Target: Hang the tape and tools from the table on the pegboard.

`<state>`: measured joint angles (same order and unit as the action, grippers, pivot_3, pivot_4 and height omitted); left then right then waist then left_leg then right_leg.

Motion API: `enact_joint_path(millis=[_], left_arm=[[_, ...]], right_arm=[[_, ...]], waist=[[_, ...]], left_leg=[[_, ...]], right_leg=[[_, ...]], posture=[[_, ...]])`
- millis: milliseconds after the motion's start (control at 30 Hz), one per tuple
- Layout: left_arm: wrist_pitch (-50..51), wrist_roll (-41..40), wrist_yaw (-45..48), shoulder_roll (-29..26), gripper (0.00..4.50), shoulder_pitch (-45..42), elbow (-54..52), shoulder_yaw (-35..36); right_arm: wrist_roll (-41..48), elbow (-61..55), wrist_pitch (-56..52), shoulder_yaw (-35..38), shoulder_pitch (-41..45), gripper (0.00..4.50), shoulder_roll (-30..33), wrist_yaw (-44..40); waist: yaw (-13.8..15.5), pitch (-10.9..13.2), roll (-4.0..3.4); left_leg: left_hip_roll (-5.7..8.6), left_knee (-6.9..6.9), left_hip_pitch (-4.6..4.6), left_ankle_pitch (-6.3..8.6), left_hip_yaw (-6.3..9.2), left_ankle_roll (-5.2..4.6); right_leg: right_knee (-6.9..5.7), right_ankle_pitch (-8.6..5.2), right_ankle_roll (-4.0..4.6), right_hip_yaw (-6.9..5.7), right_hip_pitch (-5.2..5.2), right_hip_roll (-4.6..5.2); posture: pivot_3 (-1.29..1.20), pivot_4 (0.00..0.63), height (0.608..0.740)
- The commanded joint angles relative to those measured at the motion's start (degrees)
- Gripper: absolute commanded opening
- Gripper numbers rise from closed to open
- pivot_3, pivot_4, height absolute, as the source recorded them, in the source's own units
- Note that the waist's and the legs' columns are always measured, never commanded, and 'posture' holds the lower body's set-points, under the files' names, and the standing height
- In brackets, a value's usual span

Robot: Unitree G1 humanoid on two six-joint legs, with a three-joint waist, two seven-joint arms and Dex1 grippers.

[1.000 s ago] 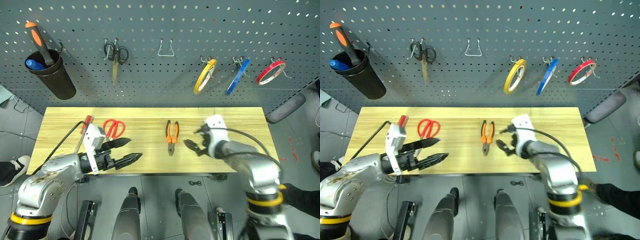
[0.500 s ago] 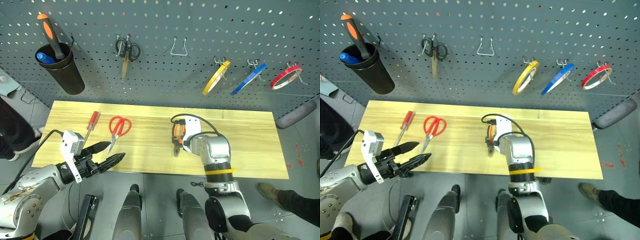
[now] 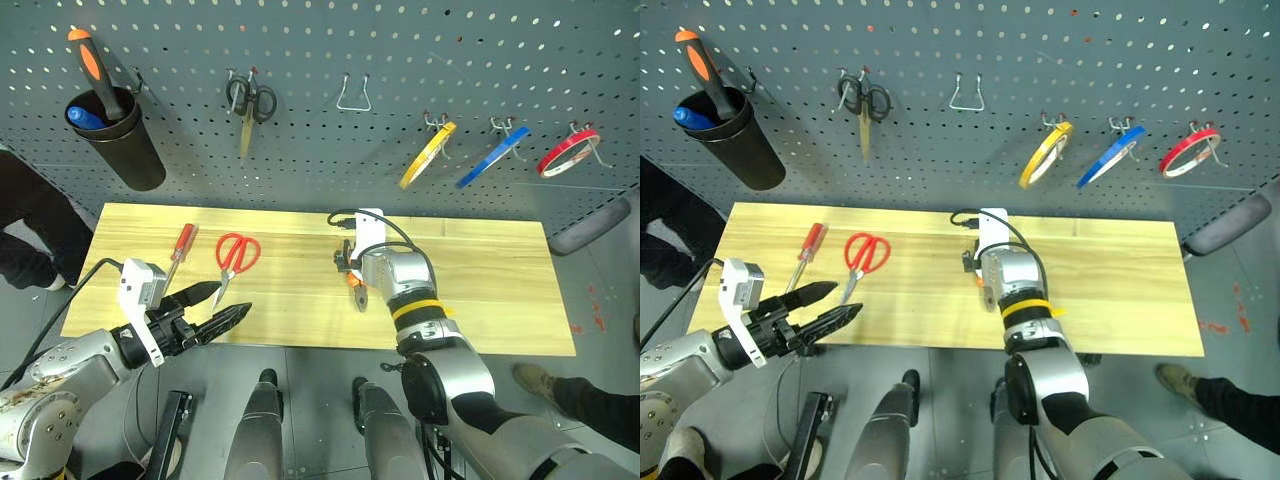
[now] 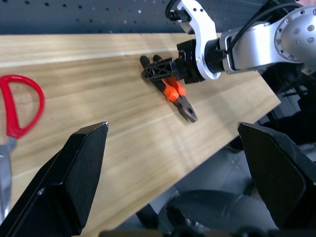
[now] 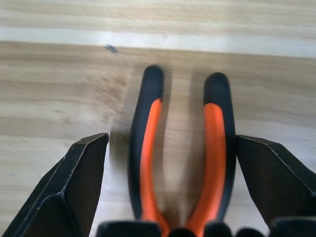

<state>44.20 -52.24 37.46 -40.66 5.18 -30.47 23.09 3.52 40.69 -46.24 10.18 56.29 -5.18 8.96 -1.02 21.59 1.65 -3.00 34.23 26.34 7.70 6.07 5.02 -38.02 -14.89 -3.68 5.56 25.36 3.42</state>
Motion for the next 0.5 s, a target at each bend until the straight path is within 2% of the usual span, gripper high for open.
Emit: enact_joint_path(millis=[33, 67, 200, 300, 400, 500], left_arm=[[0.7, -2.35, 0.06, -0.47, 4.5, -0.4, -0.62, 1.12], [0.82, -2.57, -0.07, -0.45, 4.5, -0.56, -0.53, 1.14], [0.6, -2.15, 0.05, -0.53, 4.5, -1.3, 0.19, 0.61], [0.64, -2.2, 0.11, -0.52, 4.5, -2.16, 0.52, 0.11], [1.09, -3.09, -0.07, -0.42, 4.5, -3.68, 1.43, 0.14], [2.9, -6.82, -1.56, 0.06, 4.5, -5.67, 2.1, 1.32]], right_arm=[[2.14, 0.7, -0.29, 1.47, 0.3, 3.26, -0.75, 0.0], [2.08, 0.42, -0.65, 1.28, 0.13, 2.98, -0.76, -0.11], [1.71, -1.39, -0.97, -1.08, -0.85, 2.95, -0.56, -2.39], [1.72, -7.49, -3.76, -6.07, -3.34, 2.95, 0.6, -8.56], [3.49, -23.46, -9.02, -13.19, -9.02, 2.95, 4.68, -17.15], [7.83, -44.81, -10.69, -15.65, -15.85, 2.95, 9.69, -24.19]], waist=[[0.04, 0.0, 0.0], [0.05, 0.0, 0.0], [-0.13, 0.0, 0.0], [-0.08, 0.0, 0.0], [-0.02, 0.0, 0.0], [0.28, 0.01, -0.02]], left_leg=[[0.0, 0.0, 0.0, 0.0, 0.0, 0.0], [0.0, 0.0, 0.0, 0.0, 0.0, 0.0], [0.0, 0.0, -0.01, 0.0, 0.0, 0.0], [0.0, 0.0, -0.01, 0.0, 0.0, 0.0], [0.0, -0.04, 0.0, 0.0, 0.0, 0.0], [0.0, -0.11, 0.05, 0.0, 0.0, 0.0]], right_leg=[[0.0, 0.0, 0.0, 0.0, 0.0, 0.0], [0.01, 0.0, 0.0, 0.0, -0.01, 0.0], [-0.02, 0.01, 0.01, 0.0, 0.0, -0.01], [-0.01, 0.01, 0.01, 0.0, 0.0, -0.01], [0.01, 0.0, 0.01, 0.0, 0.02, 0.0], [0.01, -0.01, 0.0, 0.0, 0.08, 0.0]], posture=[[0.12, 0.395, 0.74], [0.12, 0.395, 0.74], [0.11, 0.389, 0.74], [0.11, 0.389, 0.74], [0.1, 0.388, 0.74], [0.09, 0.39, 0.74]])
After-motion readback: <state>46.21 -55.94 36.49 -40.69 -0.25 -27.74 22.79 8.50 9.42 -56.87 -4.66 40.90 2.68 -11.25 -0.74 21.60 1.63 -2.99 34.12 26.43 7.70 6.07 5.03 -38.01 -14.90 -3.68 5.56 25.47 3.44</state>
